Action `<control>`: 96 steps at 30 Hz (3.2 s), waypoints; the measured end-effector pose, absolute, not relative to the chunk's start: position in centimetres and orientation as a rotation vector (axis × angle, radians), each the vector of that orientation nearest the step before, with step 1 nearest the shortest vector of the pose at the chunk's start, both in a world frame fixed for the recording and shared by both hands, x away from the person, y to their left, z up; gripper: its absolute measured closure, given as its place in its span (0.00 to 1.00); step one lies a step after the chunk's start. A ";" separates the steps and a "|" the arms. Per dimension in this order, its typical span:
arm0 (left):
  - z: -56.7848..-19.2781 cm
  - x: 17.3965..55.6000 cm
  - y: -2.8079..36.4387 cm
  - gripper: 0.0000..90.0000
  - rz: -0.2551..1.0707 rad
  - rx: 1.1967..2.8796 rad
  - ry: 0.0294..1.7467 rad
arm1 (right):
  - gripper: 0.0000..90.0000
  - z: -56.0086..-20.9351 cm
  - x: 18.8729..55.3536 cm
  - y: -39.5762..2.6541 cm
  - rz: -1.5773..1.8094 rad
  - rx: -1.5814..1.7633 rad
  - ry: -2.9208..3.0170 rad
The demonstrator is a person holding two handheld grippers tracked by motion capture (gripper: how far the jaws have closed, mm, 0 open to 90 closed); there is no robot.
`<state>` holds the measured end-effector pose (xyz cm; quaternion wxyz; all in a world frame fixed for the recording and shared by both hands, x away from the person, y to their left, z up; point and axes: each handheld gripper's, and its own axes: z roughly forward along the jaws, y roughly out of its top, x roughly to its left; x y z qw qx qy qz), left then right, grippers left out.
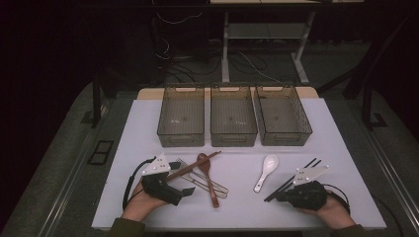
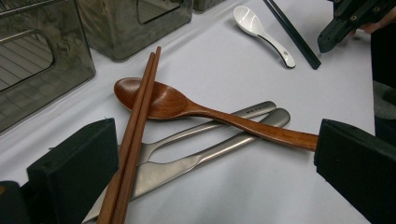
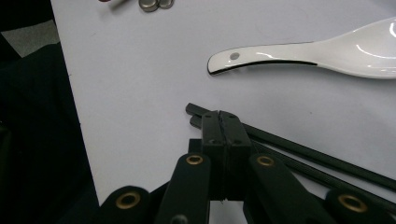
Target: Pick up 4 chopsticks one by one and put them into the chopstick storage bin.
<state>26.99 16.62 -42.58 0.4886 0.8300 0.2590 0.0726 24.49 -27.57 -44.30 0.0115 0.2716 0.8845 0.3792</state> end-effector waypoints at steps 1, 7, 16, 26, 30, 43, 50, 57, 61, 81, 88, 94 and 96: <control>-42.6 27.0 16.6 0.00 0.175 2.017 0.629 | 0.99 -44.3 24.5 -27.5 1.179 0.845 2.761; -42.6 27.0 16.6 0.00 0.171 2.017 0.630 | 0.99 -44.5 24.5 -27.2 1.167 0.839 2.775; -42.6 27.0 16.5 0.00 0.170 2.018 0.634 | 0.99 -44.7 24.7 -26.7 1.154 0.814 2.793; -42.6 27.0 16.6 0.00 0.171 2.018 0.634 | 0.99 -44.8 25.3 -26.2 1.157 0.811 2.776; -42.6 27.0 16.6 0.00 0.172 2.015 0.634 | 0.99 -44.8 25.6 -26.0 1.159 0.811 2.769; -42.6 27.0 16.5 0.00 0.171 2.019 0.635 | 0.99 -44.8 26.2 -25.5 1.166 0.819 2.749; -42.6 27.0 16.5 0.00 0.170 2.017 0.635 | 0.99 -44.5 26.3 -25.6 1.185 0.810 2.739; -42.6 27.0 16.6 0.00 0.170 2.017 0.634 | 0.99 -42.9 27.6 -29.3 1.199 0.959 2.588; -42.6 27.0 16.5 0.00 0.166 2.013 0.638 | 0.99 -42.6 28.9 -31.5 1.150 1.062 2.503; -42.7 27.1 16.6 0.00 0.162 2.018 0.639 | 0.99 -43.5 34.4 -39.1 0.855 1.421 2.264; -42.8 27.1 16.6 0.00 0.162 2.020 0.641 | 0.99 -44.3 35.2 -39.6 0.829 1.458 2.274; -42.8 27.1 16.6 0.00 0.159 2.020 0.640 | 0.99 -44.4 35.1 -39.6 0.819 1.458 2.282; -42.8 27.1 16.6 0.00 0.158 2.023 0.640 | 0.99 -44.4 35.0 -39.6 0.817 1.454 2.287</control>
